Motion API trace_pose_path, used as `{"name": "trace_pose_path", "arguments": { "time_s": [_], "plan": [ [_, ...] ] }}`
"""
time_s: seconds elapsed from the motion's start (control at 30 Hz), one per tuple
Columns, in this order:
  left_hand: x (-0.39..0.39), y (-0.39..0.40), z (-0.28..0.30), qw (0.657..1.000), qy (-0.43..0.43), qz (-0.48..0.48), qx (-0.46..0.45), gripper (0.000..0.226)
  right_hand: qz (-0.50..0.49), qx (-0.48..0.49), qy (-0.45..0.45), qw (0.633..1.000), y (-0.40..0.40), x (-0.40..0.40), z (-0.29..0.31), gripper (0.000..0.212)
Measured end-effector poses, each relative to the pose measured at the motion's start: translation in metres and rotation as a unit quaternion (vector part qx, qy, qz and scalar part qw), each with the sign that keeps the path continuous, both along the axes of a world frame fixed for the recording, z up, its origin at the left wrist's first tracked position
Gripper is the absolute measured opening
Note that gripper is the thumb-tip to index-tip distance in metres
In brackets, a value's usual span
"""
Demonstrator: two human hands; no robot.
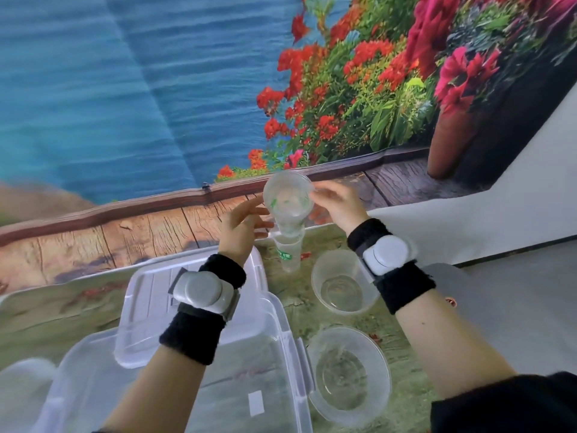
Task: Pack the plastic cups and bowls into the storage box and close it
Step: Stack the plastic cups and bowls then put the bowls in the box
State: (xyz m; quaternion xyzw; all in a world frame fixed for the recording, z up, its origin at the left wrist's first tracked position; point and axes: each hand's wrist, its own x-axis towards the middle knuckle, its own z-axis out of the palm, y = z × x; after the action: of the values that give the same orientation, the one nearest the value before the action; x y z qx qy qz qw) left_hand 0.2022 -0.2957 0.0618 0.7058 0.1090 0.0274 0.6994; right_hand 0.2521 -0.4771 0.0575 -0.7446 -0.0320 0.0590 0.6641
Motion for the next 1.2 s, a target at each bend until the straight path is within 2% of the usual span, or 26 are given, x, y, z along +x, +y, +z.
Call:
{"name": "trace_pose_path", "arguments": {
  "time_s": [0.33, 0.43, 0.67, 0.8, 0.93, 1.03, 1.1, 1.2],
  "plan": [
    [0.031, 0.011, -0.055, 0.993, 0.114, -0.028, 0.017, 0.045, -0.042, -0.022, 0.124, 0.991, 0.020, 0.026, -0.055, 0.029],
    [0.038, 0.008, -0.071, 0.987, 0.151, -0.044, 0.024, 0.043, -0.049, -0.060, 0.157, 0.984, 0.021, 0.028, -0.073, 0.030],
    [0.041, -0.001, -0.093, 0.968, 0.220, -0.099, 0.062, 0.021, -0.010, -0.110, 0.235, 0.966, 0.012, 0.030, -0.098, 0.036],
    [0.043, -0.002, -0.101, 0.967, 0.231, -0.086, 0.068, 0.018, -0.014, -0.111, 0.263, 0.958, -0.005, 0.021, -0.106, 0.036],
    [0.042, -0.016, -0.106, 0.965, 0.240, -0.087, 0.064, 0.026, -0.069, -0.153, 0.251, 0.953, -0.039, 0.009, -0.125, 0.034],
    [0.041, -0.038, -0.115, 0.955, 0.265, -0.115, 0.063, 0.013, -0.158, -0.243, 0.231, 0.929, -0.066, -0.003, -0.147, 0.037],
    [0.040, -0.055, -0.123, 0.941, 0.284, -0.156, 0.100, 0.019, -0.204, -0.280, 0.247, 0.905, -0.078, -0.016, -0.158, 0.043],
    [0.039, -0.079, -0.136, 0.898, 0.303, -0.222, 0.231, 0.031, -0.197, -0.293, 0.309, 0.883, -0.090, -0.034, -0.182, 0.050]
  ]
}}
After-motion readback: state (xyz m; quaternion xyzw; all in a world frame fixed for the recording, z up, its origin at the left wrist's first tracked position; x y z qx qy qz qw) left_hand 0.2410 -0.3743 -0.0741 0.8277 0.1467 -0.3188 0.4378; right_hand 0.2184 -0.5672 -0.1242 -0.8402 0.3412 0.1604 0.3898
